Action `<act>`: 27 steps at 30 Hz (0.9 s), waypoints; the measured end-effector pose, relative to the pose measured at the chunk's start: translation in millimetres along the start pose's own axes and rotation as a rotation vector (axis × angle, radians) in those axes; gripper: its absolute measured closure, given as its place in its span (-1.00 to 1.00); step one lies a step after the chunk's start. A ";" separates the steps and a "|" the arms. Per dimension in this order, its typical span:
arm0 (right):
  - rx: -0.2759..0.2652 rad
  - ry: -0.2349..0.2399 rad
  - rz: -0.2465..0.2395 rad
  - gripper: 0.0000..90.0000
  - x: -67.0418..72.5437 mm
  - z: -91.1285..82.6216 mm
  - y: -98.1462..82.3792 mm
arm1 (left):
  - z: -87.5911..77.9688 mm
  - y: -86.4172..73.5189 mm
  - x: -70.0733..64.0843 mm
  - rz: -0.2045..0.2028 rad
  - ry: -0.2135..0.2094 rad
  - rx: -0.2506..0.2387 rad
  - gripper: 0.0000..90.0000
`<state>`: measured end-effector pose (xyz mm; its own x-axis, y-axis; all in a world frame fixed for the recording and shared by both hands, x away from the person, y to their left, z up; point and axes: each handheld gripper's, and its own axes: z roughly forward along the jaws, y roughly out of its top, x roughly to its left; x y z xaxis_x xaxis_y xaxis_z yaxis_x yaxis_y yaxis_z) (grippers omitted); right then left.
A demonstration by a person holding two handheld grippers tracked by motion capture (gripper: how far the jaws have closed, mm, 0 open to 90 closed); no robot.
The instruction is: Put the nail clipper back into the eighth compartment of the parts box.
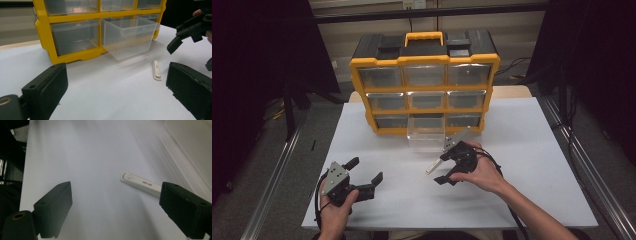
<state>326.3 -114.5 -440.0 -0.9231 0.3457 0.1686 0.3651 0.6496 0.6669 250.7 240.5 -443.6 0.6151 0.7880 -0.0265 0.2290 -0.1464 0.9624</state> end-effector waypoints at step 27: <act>0.196 0.010 -0.076 -0.73 -22.9 33.0 26.0 | 0.9 -0.3 0.2 -0.002 -0.020 0.014 -0.91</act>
<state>361.0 -83.2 -450.5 -0.9496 0.2847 0.1314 0.3103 0.7930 0.5243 251.4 240.2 -444.2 0.6298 0.7760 -0.0345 0.2412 -0.1532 0.9583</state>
